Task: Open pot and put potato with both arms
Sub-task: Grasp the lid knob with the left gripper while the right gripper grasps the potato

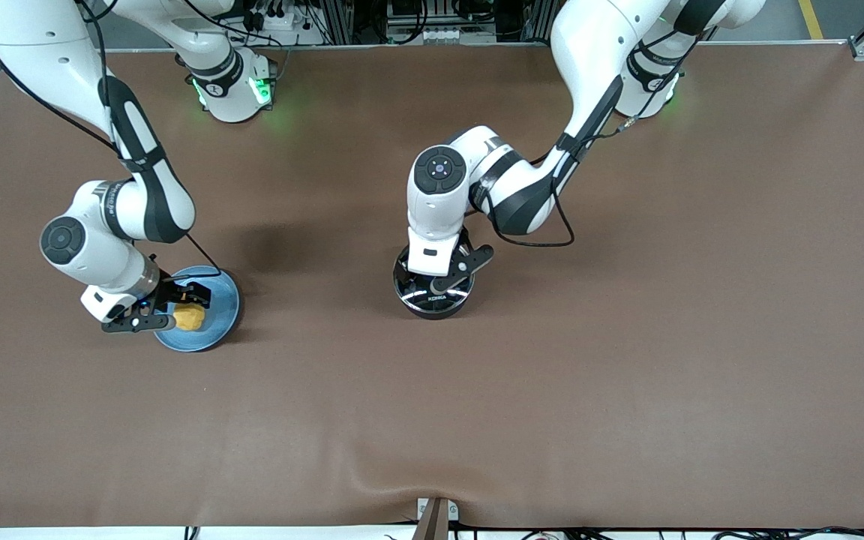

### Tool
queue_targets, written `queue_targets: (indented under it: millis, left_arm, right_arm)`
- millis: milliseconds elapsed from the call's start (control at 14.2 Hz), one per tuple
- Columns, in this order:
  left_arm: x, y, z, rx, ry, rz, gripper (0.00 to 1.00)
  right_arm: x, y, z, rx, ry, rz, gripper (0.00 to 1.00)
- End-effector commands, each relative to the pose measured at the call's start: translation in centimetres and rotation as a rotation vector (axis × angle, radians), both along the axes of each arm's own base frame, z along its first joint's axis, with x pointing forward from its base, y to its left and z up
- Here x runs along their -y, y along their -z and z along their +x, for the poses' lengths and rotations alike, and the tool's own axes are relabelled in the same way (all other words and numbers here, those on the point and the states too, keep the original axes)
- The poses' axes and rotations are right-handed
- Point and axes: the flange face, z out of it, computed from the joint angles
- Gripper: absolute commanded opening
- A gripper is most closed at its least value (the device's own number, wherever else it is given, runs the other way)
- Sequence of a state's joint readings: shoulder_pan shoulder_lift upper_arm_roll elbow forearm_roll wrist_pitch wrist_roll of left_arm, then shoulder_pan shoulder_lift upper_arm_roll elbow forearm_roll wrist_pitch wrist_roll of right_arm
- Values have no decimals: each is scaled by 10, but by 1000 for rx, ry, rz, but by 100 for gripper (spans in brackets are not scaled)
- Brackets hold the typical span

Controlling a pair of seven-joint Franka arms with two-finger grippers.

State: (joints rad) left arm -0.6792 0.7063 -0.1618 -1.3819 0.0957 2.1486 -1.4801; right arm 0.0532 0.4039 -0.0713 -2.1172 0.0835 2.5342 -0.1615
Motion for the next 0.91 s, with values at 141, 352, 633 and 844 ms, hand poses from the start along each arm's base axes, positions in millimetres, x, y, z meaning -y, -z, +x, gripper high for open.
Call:
queue_targets:
  millis: [141, 352, 633, 844]
  left_arm:
    - [4, 1, 1, 24, 4, 16, 100]
    - [4, 10, 1, 16, -4, 22, 100]
    - [5, 16, 0, 13, 0, 31, 100]
    - [5, 18, 0, 14, 9, 33, 97]
  right_arm:
    - [4, 11, -1, 31, 8, 3, 100]
    - [17, 18, -1, 30, 25, -2, 100]
    - [21, 34, -2, 34, 33, -6, 98]
    - [21, 33, -2, 32, 34, -5, 62]
